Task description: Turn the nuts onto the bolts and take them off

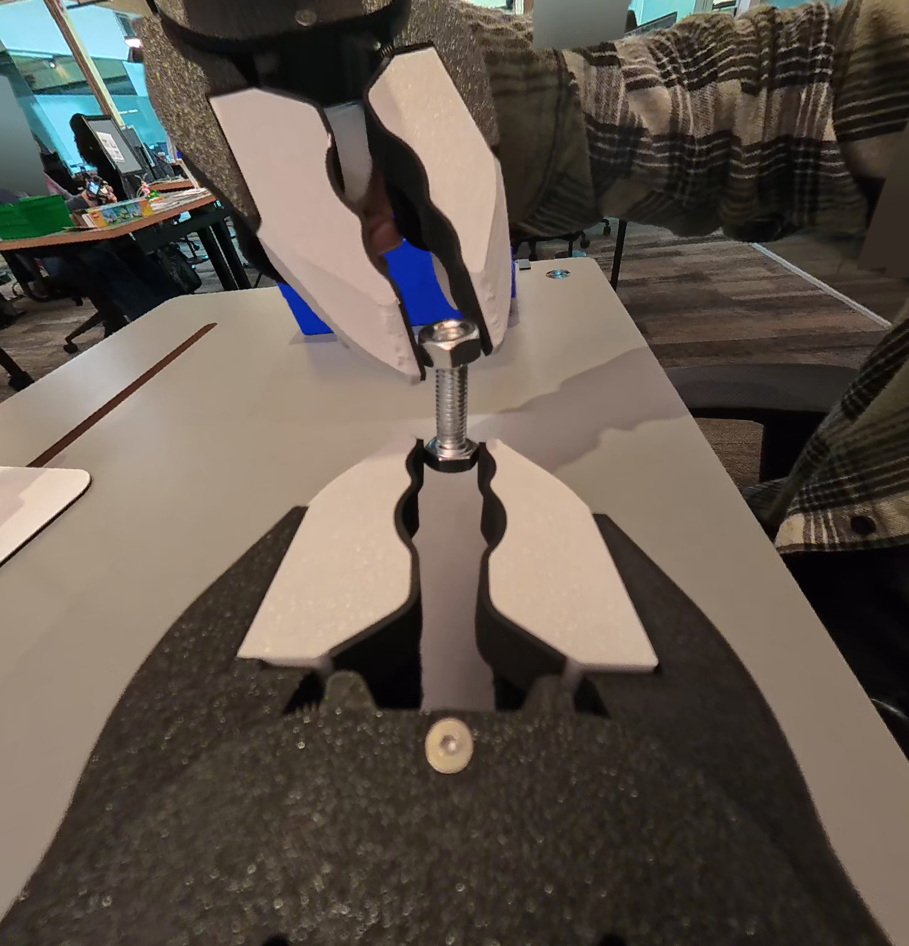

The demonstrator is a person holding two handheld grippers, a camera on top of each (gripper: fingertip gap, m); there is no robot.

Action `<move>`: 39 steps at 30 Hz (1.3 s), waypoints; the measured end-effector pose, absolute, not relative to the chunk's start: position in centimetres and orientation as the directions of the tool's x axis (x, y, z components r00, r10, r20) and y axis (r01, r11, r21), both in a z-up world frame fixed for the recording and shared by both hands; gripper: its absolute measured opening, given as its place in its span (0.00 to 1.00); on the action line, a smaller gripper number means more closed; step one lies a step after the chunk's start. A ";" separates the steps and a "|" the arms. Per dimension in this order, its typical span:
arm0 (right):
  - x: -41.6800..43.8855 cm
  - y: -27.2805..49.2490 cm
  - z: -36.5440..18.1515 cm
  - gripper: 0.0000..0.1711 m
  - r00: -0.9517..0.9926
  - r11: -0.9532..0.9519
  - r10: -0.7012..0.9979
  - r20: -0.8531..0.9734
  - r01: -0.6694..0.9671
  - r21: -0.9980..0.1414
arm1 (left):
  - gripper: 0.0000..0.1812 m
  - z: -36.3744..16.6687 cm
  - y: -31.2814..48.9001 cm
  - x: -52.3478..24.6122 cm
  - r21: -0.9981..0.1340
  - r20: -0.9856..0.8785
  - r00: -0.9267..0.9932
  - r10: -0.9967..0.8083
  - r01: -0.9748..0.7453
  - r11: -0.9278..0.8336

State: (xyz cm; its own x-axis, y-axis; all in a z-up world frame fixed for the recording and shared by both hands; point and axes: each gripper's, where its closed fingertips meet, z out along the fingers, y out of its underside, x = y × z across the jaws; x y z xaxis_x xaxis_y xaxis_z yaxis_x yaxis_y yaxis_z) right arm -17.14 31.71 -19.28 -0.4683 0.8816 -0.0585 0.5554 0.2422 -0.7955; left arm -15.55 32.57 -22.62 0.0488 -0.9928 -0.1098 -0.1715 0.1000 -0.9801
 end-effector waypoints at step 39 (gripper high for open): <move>-16.4 32.0 -21.1 0.11 -0.367 0.134 0.900 -0.233 0.743 -0.656 | 0.11 -24.1 33.1 -15.2 -0.964 -0.111 0.071 -0.991 -0.249 0.090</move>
